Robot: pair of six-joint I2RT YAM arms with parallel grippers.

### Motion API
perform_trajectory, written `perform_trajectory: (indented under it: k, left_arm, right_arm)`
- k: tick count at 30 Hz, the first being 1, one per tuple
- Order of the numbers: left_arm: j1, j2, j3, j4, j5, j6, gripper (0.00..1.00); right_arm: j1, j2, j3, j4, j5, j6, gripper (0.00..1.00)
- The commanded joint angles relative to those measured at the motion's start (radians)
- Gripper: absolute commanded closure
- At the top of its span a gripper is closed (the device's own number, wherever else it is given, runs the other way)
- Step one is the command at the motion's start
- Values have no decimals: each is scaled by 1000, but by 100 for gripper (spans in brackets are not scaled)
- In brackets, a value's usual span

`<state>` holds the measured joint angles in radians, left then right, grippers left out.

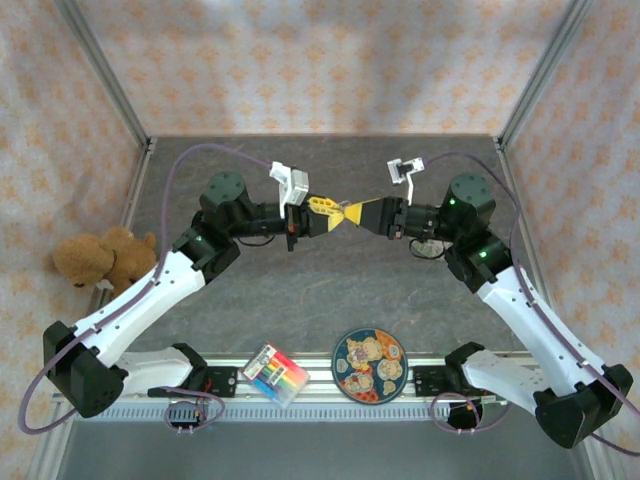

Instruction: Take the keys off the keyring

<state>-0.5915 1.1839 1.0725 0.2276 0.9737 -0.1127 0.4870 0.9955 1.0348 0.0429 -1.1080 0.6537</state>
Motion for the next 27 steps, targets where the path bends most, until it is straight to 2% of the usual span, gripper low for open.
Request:
perform_trajectory:
  k: [1, 6, 11, 22, 24, 27]
  left_arm:
    - [-4, -26, 13, 35, -33, 28, 100]
    - [-13, -35, 3, 27, -69, 55, 100]
    - [-34, -50, 2, -11, -119, 118, 100]
    - [-57, -77, -22, -31, -213, 189, 100]
    - [-59, -84, -33, -21, -225, 194, 100]
    - [-59, -86, -38, 4, -205, 176, 100]
  right_arm:
    - [10, -36, 31, -38, 25, -42, 70]
    - [18, -48, 33, -13, 73, -8, 74]
    - [22, -41, 24, 18, 130, 34, 71]
    - [43, -19, 3, 128, 140, 115, 72]
    - [47, -17, -5, 146, 133, 125, 62]
    - [50, -18, -14, 92, 175, 92, 41]
